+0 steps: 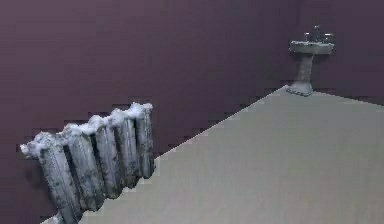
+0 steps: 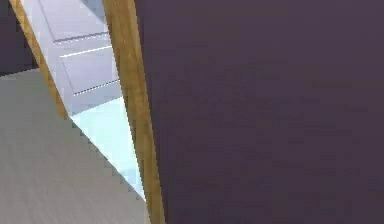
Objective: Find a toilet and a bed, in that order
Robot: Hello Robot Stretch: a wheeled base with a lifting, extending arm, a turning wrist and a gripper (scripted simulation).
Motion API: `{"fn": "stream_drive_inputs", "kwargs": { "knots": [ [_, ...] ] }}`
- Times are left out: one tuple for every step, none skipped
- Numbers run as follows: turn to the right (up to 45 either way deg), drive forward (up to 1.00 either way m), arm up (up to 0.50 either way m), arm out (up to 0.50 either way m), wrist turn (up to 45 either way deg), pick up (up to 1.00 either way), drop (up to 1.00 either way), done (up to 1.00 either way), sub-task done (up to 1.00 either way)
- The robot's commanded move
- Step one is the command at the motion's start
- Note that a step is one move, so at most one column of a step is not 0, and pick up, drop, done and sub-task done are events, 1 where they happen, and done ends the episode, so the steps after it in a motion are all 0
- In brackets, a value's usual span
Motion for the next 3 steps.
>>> {"fn": "stream_drive_inputs", "kwargs": {
  "knots": [
    [-36.0,0.00,0.00,0.00,0.0,0.00,0.00,0.00,0.00],
    [-3.0,0.00,0.00,0.00,0.0,0.00,0.00,0.00,0.00],
    [0.0,0.20,0.00,0.00,0.0,0.00,0.00,0.00,0.00]
  ]
}}
